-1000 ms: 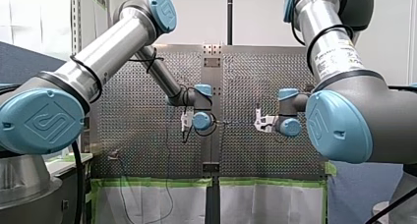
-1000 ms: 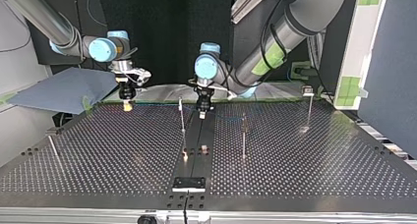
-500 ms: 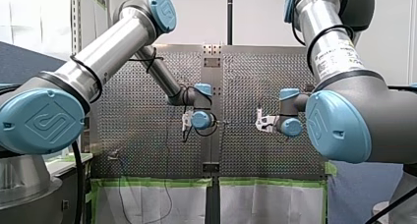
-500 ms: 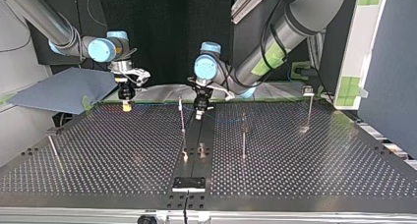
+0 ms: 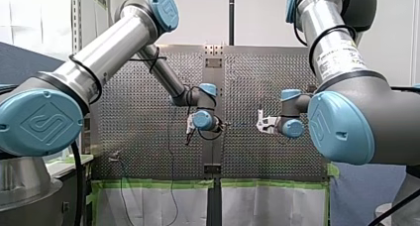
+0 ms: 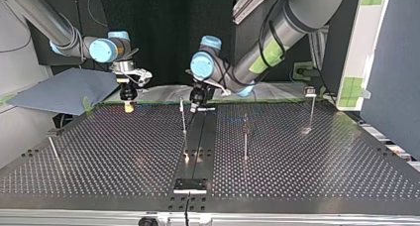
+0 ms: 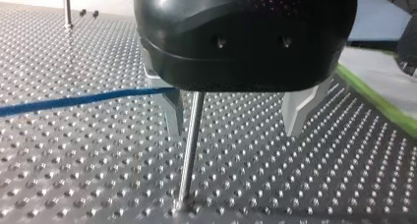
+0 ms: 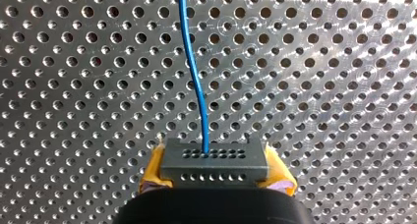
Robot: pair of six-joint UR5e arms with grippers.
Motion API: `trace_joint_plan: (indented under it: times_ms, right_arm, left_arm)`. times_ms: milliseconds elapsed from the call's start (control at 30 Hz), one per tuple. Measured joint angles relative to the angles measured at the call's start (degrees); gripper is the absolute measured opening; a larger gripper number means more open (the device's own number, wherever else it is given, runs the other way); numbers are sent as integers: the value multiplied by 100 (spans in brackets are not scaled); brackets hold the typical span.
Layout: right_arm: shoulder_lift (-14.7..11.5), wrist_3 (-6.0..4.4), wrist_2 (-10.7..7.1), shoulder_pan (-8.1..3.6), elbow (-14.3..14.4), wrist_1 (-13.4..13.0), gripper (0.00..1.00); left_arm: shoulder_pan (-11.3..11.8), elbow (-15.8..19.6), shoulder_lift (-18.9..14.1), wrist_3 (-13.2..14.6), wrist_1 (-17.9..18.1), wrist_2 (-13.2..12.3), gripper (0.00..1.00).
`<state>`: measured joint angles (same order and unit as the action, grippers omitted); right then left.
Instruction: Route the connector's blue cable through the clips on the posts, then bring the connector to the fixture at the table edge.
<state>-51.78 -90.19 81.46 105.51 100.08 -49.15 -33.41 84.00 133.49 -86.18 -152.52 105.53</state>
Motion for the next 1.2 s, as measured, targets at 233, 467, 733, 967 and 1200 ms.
trace_joint_plan:
  times_ms: [233, 467, 733, 967, 1200]
  right_arm:
    - [6, 0, -5, 7, 1, 55, 0]
    - [13, 0, -5, 6, 0, 77, 0]
    - [22, 0, -32, 4, 0, 77, 0]
    - [36, 0, -41, 6, 0, 72, 0]
    - [44, 0, -41, 6, 0, 76, 0]
  left_arm:
    - [-99, 33, -33, 12, -46, 74, 100]
    - [-147, 189, -179, -2, 96, 188, 100]
    - [-209, 401, -265, 7, 155, 41, 100]
    - [-297, 659, -472, -30, 358, -121, 100]
    - [-328, 765, -620, -71, 492, -142, 100]
